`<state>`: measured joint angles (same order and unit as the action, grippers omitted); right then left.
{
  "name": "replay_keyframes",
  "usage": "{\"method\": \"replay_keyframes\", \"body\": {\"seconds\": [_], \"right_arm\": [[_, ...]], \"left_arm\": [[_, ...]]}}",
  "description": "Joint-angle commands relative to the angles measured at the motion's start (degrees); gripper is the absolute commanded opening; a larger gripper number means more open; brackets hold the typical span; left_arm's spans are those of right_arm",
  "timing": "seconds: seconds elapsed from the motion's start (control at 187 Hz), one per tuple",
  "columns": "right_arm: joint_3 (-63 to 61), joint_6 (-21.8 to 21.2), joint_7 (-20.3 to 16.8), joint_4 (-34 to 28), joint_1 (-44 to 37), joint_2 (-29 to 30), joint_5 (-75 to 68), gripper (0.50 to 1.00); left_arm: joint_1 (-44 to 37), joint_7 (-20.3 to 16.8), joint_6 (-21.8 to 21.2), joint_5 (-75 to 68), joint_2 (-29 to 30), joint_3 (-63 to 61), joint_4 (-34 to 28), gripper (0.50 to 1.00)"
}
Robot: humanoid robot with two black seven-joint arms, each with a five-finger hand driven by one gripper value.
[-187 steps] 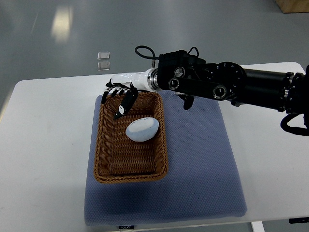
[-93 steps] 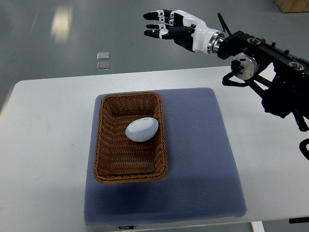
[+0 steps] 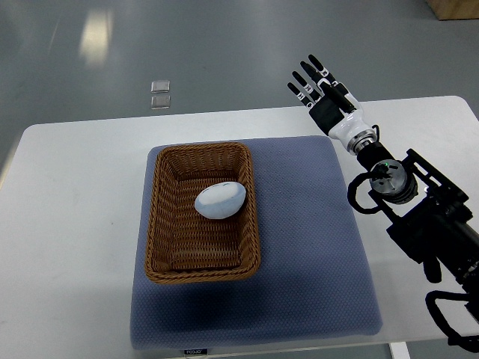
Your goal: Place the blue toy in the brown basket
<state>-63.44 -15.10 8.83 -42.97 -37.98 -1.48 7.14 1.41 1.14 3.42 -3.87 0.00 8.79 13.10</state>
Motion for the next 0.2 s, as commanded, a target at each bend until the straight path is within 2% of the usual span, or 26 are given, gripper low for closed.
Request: {"method": "replay_keyframes", "body": {"seconds": [0.0,0.07,0.198], "right_arm": [[0.07,-2.65,0.22,0.96,0.98,0.68,-0.55,0.909],[-0.02,-4.06,0.22,0.96,2.20,0.77,-0.55,0.909],[0.07,-4.06,0.40,1.13,2.47,0.77,-0.55,0.909]], "left_arm": [[-0.01,0.00,-0.08,0.00,0.00,0.00,-0.09,1.000],[-0.01,0.00,0.01,0.00,0.00,0.00,-0.09,1.000],[-0.01,0.00,-0.08,0.00,0.00,0.00,0.09,1.000]]}}
